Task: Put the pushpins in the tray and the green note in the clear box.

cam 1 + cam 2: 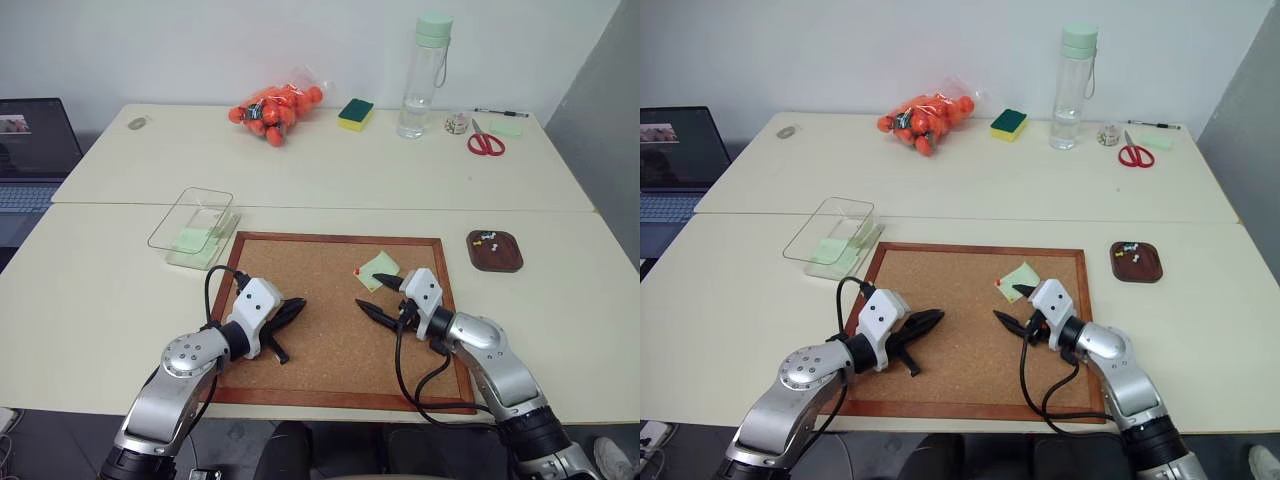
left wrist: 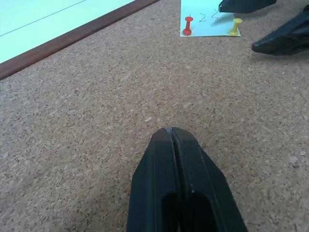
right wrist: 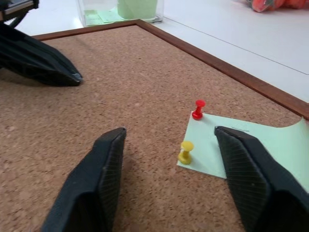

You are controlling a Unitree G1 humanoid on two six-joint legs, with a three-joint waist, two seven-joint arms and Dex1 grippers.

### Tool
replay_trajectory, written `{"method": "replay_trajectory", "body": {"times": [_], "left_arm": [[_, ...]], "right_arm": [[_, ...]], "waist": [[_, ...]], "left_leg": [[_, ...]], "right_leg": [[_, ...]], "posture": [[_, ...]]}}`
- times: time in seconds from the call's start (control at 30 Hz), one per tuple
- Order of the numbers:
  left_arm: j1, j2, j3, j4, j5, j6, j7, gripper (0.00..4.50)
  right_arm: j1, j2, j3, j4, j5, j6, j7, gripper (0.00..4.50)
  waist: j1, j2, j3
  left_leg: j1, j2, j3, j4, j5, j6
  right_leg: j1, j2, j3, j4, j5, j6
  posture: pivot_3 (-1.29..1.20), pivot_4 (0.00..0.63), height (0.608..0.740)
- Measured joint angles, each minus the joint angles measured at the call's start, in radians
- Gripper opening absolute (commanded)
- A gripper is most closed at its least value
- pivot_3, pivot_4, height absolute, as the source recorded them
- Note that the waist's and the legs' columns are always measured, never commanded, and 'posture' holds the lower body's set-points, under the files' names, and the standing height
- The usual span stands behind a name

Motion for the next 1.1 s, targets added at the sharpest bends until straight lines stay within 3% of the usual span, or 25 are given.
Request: {"method": "replay_trajectory", "body": {"times": [0.4, 1.1], "left_arm": [[-0.001, 0.0, 0.0, 0.0, 0.0, 0.004, 0.001, 0.0], [0.003, 0.001, -0.001, -0.004, 0.003, -0.002, -0.001, 0.0]], "right_arm": [[-0.016, -0.006, -0.003, 0.025, -0.002, -0.015, 0.012, 0.04], [-0.005, -0.014, -0.039, -0.076, 0.05, -0.021, 0.021, 0.04]], "waist": [[0.0, 0.0, 0.0], [0.0, 0.0, 0.0]], "left_leg": [[0.0, 0.0, 0.0, 0.0, 0.0, 0.0], [0.0, 0.0, -0.001, 0.0, 0.0, 0.0]], "right_leg": [[0.0, 0.0, 0.0, 0.0, 0.0, 0.0], [0.0, 0.0, 0.0, 0.0, 0.0, 0.0]], "posture": [[0.0, 0.15, 0.74], [0.0, 0.15, 0.74]]}}
